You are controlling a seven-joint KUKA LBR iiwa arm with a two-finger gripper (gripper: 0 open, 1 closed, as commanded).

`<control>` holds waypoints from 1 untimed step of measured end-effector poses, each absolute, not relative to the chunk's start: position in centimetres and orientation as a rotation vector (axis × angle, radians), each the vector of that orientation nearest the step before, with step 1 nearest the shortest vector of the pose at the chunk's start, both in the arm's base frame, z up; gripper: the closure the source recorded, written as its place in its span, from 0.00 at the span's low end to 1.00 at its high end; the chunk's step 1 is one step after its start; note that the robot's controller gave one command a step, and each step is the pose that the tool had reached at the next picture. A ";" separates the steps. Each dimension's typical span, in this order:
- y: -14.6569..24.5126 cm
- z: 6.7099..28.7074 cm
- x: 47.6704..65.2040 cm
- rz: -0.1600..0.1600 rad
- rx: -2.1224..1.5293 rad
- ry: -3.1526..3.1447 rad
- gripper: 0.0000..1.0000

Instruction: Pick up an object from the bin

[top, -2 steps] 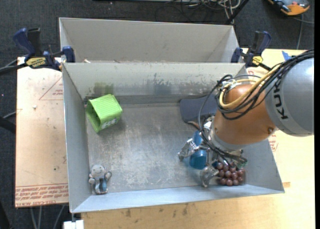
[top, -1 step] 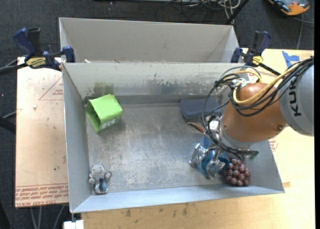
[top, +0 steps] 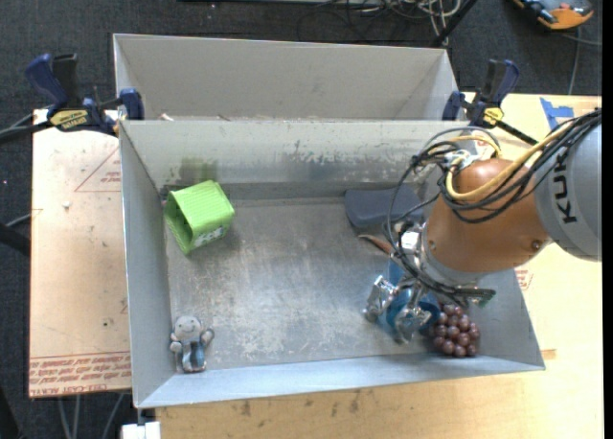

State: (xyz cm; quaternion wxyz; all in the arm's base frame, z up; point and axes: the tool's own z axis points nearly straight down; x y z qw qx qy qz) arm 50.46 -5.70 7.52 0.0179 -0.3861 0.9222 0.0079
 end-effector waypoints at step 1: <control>-6.4 12.5 50.8 0.023 -1.200 2.899 1.00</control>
Offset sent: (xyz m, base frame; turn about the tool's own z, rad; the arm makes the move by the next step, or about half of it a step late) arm -0.0233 -0.0016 0.0034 -0.1151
